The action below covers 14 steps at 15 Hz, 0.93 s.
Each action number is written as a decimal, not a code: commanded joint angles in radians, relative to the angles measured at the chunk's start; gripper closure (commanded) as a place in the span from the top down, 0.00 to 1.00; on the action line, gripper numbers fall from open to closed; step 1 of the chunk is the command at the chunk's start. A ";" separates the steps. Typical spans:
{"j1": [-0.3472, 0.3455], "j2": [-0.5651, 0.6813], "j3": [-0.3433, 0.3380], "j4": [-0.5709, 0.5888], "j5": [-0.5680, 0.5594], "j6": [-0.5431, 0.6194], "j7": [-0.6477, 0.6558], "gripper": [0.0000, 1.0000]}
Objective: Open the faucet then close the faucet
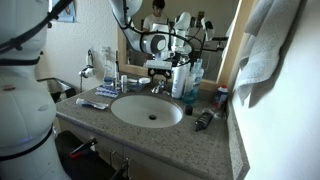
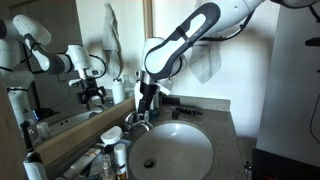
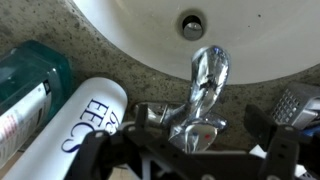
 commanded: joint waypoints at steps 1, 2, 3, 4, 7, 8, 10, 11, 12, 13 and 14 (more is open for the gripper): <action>-0.004 -0.054 0.002 -0.036 0.002 0.031 -0.001 1.00; -0.002 -0.060 0.002 -0.035 0.000 0.028 0.000 1.00; -0.003 -0.068 0.004 -0.034 0.006 0.024 -0.005 1.00; -0.002 -0.077 0.004 -0.034 0.005 0.018 -0.007 1.00; 0.008 -0.103 -0.003 -0.033 -0.024 0.001 0.009 1.00; 0.011 -0.114 -0.004 -0.034 -0.030 -0.002 0.012 1.00; 0.016 -0.130 -0.004 -0.034 -0.033 -0.007 0.013 1.00; 0.018 -0.138 -0.004 -0.035 -0.034 -0.011 0.011 1.00; 0.020 -0.146 -0.004 -0.037 -0.034 -0.014 0.010 1.00; 0.022 -0.153 -0.004 -0.039 -0.035 -0.016 0.011 1.00; 0.023 -0.158 -0.005 -0.042 -0.035 -0.017 0.010 1.00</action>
